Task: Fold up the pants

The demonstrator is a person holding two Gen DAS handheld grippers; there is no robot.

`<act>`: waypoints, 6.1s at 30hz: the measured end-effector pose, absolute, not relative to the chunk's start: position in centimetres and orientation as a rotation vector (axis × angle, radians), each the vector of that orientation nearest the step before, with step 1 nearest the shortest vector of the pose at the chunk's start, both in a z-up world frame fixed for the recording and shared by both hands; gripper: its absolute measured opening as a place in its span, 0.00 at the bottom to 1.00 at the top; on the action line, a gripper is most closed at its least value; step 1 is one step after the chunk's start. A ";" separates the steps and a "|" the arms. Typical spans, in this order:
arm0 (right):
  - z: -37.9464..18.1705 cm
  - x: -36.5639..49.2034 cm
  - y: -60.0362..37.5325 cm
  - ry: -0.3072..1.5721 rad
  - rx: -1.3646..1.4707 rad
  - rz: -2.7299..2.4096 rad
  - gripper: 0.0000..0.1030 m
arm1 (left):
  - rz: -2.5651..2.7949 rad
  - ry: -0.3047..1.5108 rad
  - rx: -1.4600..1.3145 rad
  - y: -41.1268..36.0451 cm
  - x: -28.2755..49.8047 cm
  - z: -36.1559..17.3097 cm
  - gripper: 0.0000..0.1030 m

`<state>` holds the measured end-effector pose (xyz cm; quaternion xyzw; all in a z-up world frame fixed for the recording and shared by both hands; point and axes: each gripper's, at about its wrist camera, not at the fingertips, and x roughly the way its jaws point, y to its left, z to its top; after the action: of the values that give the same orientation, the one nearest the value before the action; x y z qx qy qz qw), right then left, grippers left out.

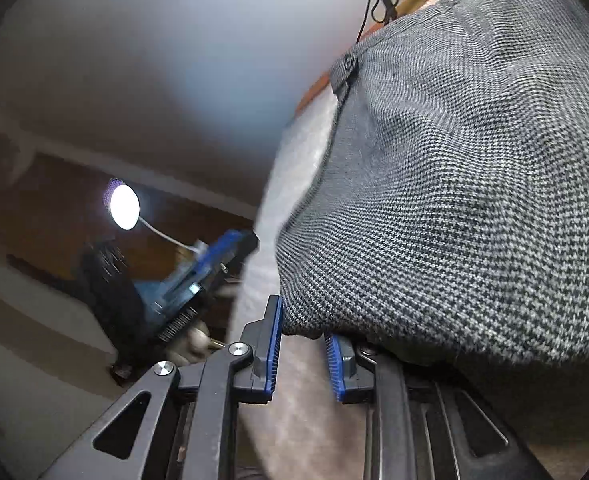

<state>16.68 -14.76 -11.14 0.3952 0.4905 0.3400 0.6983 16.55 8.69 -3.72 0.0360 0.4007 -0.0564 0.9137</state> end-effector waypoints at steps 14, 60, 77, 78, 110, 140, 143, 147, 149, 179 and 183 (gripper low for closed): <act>-8.2 9.8 -22.0 1.086 0.641 0.452 0.60 | -0.306 0.793 0.218 -0.3 16.4 -4.0 0.43; -10.9 10.4 -35.6 0.894 0.922 0.042 0.45 | -0.300 0.872 0.244 -11.8 23.7 -9.5 0.43; -9.1 11.2 -34.1 0.885 0.766 -0.016 0.29 | -0.281 0.867 0.193 -7.8 20.7 -7.0 0.43; -8.9 11.3 -33.8 0.884 0.744 -0.024 0.29 | -0.280 0.870 0.205 -7.9 20.6 -7.2 0.43; 1.8 14.9 -23.8 0.788 0.187 0.007 0.26 | -0.201 0.897 -0.040 7.3 16.3 -4.8 0.43; -5.5 19.0 6.5 0.854 -0.487 0.399 0.15 | 0.061 0.786 -0.301 21.2 14.5 -2.4 0.43; -6.0 19.2 7.1 0.862 -0.479 0.414 0.15 | 0.059 0.782 -0.303 21.1 14.6 -2.3 0.43; -5.7 19.9 6.2 0.877 -0.371 0.477 0.21 | 0.057 0.778 -0.284 20.5 14.6 -2.1 0.43; -5.0 20.1 4.6 0.883 -0.256 0.541 0.30 | 0.052 0.778 -0.281 20.2 14.5 -1.9 0.43; -7.2 12.6 -9.8 0.871 -0.138 0.450 0.42 | -0.085 0.841 -0.053 6.9 18.8 -3.9 0.49; -8.7 13.2 -9.4 0.909 -0.166 0.428 0.06 | -0.088 0.829 -0.010 6.5 18.8 -4.2 0.49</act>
<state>13.25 -9.41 -8.69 -0.0792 0.4351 0.2049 0.8732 18.85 6.46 -4.22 -0.0047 0.4024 -0.0427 0.9144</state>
